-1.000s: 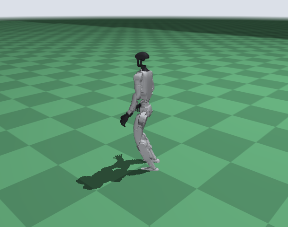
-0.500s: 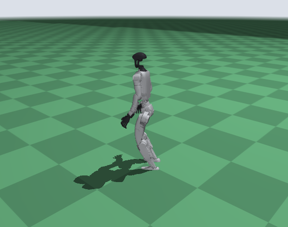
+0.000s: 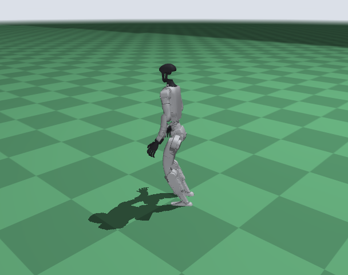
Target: Run
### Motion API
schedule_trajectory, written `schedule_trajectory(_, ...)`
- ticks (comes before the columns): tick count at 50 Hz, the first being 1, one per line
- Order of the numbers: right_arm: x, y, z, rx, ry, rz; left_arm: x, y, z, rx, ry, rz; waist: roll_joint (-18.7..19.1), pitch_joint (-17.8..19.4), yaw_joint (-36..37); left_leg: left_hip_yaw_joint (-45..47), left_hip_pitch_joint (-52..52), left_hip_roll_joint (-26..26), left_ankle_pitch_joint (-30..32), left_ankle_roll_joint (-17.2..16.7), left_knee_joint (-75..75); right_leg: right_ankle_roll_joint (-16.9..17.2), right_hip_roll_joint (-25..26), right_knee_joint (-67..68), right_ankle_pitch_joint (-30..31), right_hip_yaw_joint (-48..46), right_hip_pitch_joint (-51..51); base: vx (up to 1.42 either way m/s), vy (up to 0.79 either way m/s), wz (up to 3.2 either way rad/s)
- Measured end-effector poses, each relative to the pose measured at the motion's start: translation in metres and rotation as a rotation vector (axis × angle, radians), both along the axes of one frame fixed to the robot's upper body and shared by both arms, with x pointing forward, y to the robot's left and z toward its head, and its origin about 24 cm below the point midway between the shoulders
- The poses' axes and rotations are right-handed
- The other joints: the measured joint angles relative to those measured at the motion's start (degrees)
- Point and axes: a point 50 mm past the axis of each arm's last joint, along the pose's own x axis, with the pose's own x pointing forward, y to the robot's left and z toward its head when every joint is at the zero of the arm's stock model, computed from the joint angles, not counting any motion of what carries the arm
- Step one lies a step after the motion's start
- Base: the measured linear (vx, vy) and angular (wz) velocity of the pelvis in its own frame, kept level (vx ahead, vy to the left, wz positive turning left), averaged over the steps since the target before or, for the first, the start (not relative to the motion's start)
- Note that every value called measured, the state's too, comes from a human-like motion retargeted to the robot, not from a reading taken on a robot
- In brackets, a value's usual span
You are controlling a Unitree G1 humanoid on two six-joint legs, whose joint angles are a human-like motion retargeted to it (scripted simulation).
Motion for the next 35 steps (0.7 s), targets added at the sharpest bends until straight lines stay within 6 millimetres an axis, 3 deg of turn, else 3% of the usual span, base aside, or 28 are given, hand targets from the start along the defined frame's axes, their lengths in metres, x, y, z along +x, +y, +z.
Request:
schedule_trajectory(16, -0.006, 0.012, -0.006, 0.088, 0.008, -0.06, 0.009, 0.001, 0.001, -0.017, -0.014, 0.014, 0.19, 2.57, 0.11, 0.04, -0.35, 3.08, -5.71, -0.06, 9.78, -1.17, 2.13, 3.96, -2.38, -0.99, 2.28, 0.0, 0.0, 0.0)
schedule_trajectory(24, 0.013, 0.014, 0.003, 0.092, -0.09, -0.043, 0.013, -0.007, 0.002, -0.012, -0.04, 0.033, 0.8, 6.8, 2.05, -0.54, -2.14, 6.67, -11.91, 1.62, 25.8, -3.18, 4.26, 11.7, -8.11, -1.6, 4.74, 0.08, 0.02, 0.02)
schedule_trajectory(28, 0.024, 0.009, 0.01, 0.066, -0.139, -0.033, 0.015, -0.001, 0.003, 0.024, -0.051, 0.101, 0.5, 10.03, 3.18, 0.47, -1.89, 9.2, -12.61, 3.09, 33.0, -4.03, 4.9, 14.13, -11.2, -1.8, 8.42, 0.23, 0.07, 0.23)
schedule_trajectory(31, 0.021, 0.009, 0.01, 0.052, -0.141, -0.031, 0.007, 0.007, 0.003, 0.045, -0.043, 0.159, 0.16, 10.46, 4.25, -0.15, 0.38, 9.09, -9.25, 2.48, 33.35, -3.43, 5.0, 13.21, -7.06, -1.3, 12.25, 0.32, 0.08, 0.08)
schedule_trajectory(35, 0.013, 0.011, 0.008, 0.052, -0.118, -0.019, -0.006, 0.008, 0.0, 0.038, -0.015, 0.186, -0.43, 9.54, 4.61, -0.66, 3.65, 7.38, 1.25, -0.62, 29.38, -0.62, 4.46, 12.29, 5.45, -0.54, 14.92, 0.37, 0.07, 0.19)
